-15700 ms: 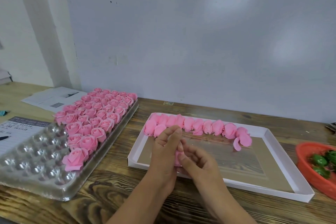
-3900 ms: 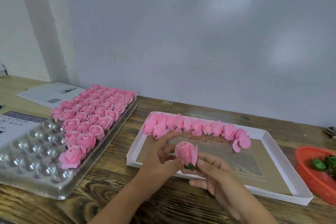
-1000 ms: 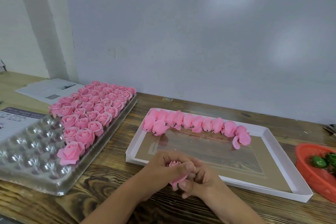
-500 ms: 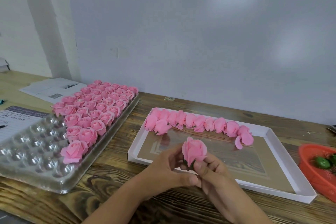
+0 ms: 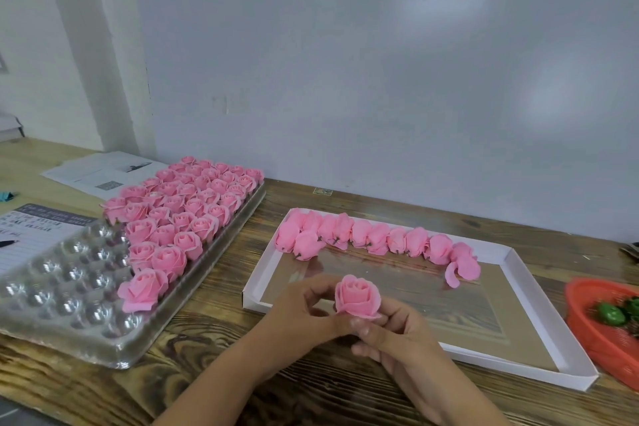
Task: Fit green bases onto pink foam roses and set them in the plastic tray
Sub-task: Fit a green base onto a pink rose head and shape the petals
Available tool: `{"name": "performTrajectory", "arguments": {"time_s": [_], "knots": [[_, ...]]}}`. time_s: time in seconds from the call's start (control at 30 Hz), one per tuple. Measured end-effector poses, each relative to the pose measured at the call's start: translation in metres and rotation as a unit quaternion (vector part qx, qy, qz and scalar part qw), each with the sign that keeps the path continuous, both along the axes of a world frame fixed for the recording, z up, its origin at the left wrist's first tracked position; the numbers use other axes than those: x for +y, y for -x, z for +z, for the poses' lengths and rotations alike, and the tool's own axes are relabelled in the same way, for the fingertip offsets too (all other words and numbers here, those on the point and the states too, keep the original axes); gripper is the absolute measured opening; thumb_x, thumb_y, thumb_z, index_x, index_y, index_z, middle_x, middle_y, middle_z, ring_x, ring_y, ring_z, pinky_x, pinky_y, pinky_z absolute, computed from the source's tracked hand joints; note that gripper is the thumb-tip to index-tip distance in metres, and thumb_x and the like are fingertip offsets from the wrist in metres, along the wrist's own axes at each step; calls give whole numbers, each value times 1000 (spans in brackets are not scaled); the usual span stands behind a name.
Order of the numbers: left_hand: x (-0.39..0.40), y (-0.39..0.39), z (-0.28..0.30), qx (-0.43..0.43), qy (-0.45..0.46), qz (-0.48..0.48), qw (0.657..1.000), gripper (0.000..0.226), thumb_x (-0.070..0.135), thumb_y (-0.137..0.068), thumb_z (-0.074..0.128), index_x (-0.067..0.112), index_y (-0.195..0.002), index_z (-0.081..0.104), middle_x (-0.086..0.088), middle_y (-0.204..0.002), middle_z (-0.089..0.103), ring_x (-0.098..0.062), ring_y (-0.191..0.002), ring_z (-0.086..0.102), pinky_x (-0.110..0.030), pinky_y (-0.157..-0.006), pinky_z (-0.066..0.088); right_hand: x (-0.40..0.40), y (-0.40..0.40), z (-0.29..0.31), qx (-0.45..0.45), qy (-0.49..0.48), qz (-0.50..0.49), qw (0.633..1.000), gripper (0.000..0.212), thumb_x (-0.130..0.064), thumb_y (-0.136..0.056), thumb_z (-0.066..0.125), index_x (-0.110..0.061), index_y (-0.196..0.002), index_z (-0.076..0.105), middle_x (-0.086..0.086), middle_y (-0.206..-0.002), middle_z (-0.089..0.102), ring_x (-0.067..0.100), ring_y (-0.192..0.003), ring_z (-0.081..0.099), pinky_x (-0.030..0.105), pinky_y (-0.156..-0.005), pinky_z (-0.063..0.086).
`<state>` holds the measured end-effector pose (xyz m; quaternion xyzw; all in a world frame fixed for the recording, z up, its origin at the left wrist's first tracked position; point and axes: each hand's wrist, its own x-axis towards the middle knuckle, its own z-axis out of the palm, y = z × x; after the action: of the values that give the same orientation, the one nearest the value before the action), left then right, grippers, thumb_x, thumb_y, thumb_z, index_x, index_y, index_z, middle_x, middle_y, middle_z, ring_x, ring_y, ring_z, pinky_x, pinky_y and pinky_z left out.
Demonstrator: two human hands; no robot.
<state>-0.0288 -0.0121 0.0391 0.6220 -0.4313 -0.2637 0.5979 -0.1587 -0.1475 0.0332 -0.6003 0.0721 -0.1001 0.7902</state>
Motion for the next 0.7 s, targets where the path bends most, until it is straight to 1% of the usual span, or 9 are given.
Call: {"name": "performTrajectory", "arguments": {"time_s": [0.07, 0.1, 0.17, 0.23, 0.33, 0.43, 0.57, 0.63, 0.7], "knots": [[6, -3, 4, 9, 6, 13, 1000, 36, 34, -77, 85, 29, -112, 75, -2, -111, 73, -25, -110, 67, -58, -98, 52, 0, 0, -1, 6, 4, 25, 1000, 52, -14, -68, 83, -15, -118, 71, 8, -107, 72, 14, -96, 66, 26, -73, 57], [11, -4, 7, 4, 6, 21, 1000, 36, 31, -76, 86, 29, -110, 76, -4, -110, 74, -24, -108, 69, -53, -95, 55, 0, 0, -2, 11, 6, 33, 999, 55, -11, -67, 81, -14, -120, 69, 8, -109, 72, 16, -99, 66, 27, -73, 57], [21, -10, 12, -26, 13, 52, 998, 34, 21, -76, 88, 31, -106, 78, -2, -105, 77, -14, -98, 71, -35, -86, 58, -1, -1, -6, 18, 13, 36, 999, 59, -5, -69, 77, -12, -127, 62, 9, -118, 71, 20, -103, 67, 30, -74, 58], [38, -16, 22, -30, 22, 78, 996, 33, 20, -70, 84, 36, -98, 80, 3, -94, 79, -3, -82, 72, -16, -71, 54, -1, -1, -7, 20, 10, 27, 999, 64, -4, -71, 73, -10, -131, 54, 11, -122, 69, 21, -103, 67, 30, -74, 58], [71, -32, 42, -80, -13, 113, 990, 38, 31, -58, 80, 51, -90, 76, 11, -91, 78, -2, -74, 71, -9, -65, 53, -4, 0, -8, 13, -3, 4, 1000, 64, -6, -71, 72, -12, -132, 54, 11, -121, 69, 20, -100, 67, 29, -72, 57], [117, -68, 60, -133, -72, 161, 975, 45, 32, -54, 84, 52, -93, 74, 8, -93, 78, -7, -77, 74, -15, -60, 56, -9, -1, -8, 10, -10, -11, 1000, 64, -9, -70, 75, -15, -131, 55, 10, -119, 69, 20, -99, 68, 29, -72, 56], [181, -145, 74, -199, -118, 239, 943, 44, 27, -66, 88, 35, -106, 74, 4, -100, 78, -18, -86, 76, -34, -73, 61, -10, -2, -11, 11, -22, -6, 1000, 62, -10, -71, 77, -15, -130, 57, 12, -119, 69, 20, -97, 68, 28, -70, 56], [207, -189, 66, -213, -159, 265, 927, 43, 27, -66, 92, 38, -104, 75, 6, -97, 78, -22, -89, 75, -41, -77, 58, -10, -2, -11, 10, -32, -3, 999, 61, -10, -72, 76, -15, -130, 57, 14, -118, 69, 21, -96, 68, 28, -70, 56], [228, -233, 47, -211, -215, 265, 916, 42, 29, -63, 95, 40, -99, 76, 6, -91, 78, -27, -88, 73, -43, -76, 52, -11, -2, -10, 6, -37, -7, 999, 60, -11, -73, 75, -13, -130, 57, 15, -118, 69, 22, -95, 67, 28, -70, 56]]}}
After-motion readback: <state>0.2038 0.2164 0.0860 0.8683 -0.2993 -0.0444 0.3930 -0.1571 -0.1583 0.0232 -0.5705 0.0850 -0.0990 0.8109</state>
